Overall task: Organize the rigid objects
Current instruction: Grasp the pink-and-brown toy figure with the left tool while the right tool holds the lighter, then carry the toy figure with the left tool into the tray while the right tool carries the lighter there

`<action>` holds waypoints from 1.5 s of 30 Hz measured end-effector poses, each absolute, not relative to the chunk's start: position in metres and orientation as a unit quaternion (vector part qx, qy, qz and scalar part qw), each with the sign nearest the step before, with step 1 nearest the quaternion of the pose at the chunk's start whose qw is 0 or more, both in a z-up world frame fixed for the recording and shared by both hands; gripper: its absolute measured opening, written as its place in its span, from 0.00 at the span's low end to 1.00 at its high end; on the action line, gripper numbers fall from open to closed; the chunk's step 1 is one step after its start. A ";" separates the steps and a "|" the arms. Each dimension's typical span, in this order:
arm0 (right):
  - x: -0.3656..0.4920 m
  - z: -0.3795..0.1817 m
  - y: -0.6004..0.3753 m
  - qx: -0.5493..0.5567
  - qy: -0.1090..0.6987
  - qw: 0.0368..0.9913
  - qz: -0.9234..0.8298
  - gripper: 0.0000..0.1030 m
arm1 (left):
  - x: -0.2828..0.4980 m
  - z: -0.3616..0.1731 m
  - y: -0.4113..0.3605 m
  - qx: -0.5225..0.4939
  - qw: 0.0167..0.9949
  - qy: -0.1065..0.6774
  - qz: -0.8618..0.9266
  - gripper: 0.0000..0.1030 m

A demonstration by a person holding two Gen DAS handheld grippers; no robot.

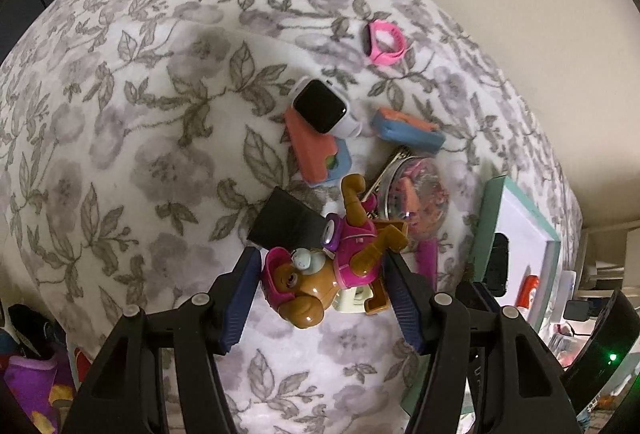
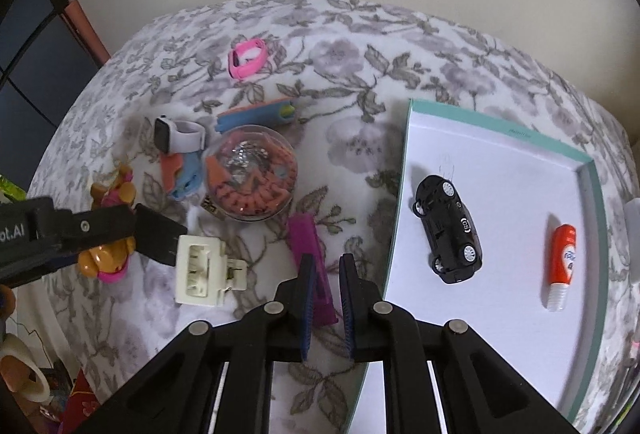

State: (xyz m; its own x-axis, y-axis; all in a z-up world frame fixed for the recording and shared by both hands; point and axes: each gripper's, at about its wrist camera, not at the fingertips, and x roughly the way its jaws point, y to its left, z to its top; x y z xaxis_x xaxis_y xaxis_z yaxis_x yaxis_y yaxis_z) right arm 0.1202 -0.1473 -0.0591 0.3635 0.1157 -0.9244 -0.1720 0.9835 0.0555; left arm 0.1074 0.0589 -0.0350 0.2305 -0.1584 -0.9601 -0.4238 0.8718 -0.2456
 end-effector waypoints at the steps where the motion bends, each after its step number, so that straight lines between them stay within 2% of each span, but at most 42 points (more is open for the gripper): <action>1: 0.122 -0.062 -0.148 -0.021 0.559 0.825 0.086 0.13 | 0.108 -0.037 0.059 -0.237 0.746 0.616 0.088 0.62; 8: 0.127 -0.071 -0.148 -0.014 0.565 0.821 0.086 0.14 | 0.113 -0.047 0.054 -0.222 0.741 0.627 0.096 0.62; 11: 0.127 -0.072 -0.144 -0.017 0.563 0.821 0.091 0.17 | 0.114 -0.051 0.054 -0.221 0.736 0.632 0.097 0.62; 13: 0.127 -0.073 -0.140 -0.021 0.562 0.821 0.095 0.35 | 0.114 -0.054 0.054 -0.221 0.734 0.635 0.097 0.62; 15: 0.127 -0.074 -0.137 -0.026 0.561 0.822 0.097 0.41 | 0.114 -0.054 0.054 -0.223 0.733 0.635 0.096 0.62; 30: 0.128 -0.101 -0.124 -0.067 0.581 0.807 0.083 0.41 | 0.117 -0.055 0.053 -0.221 0.734 0.635 0.098 0.62; 38: 0.123 -0.103 -0.118 -0.084 0.566 0.816 0.081 0.41 | 0.117 -0.056 0.053 -0.220 0.734 0.635 0.097 0.62; 41: 0.122 -0.103 -0.118 -0.087 0.563 0.818 0.084 0.34 | 0.117 -0.055 0.053 -0.219 0.735 0.635 0.097 0.62; 42: 0.121 -0.103 -0.119 -0.090 0.562 0.818 0.087 0.26 | 0.117 -0.055 0.053 -0.219 0.735 0.635 0.097 0.62; 43: 0.120 -0.102 -0.117 -0.094 0.561 0.818 0.089 0.22 | 0.117 -0.055 0.053 -0.219 0.735 0.635 0.098 0.62; 45: 0.119 -0.102 -0.117 -0.094 0.561 0.817 0.088 0.21 | 0.117 -0.055 0.053 -0.219 0.735 0.634 0.098 0.62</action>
State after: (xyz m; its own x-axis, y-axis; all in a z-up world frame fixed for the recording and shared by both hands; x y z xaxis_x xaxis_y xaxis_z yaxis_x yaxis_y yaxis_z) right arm 0.1185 -0.1165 -0.1019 0.3542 0.0382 -0.9344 -0.2501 0.9667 -0.0553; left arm 0.1169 0.0526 -0.0549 0.1759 -0.1348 -0.9751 -0.4214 0.8849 -0.1983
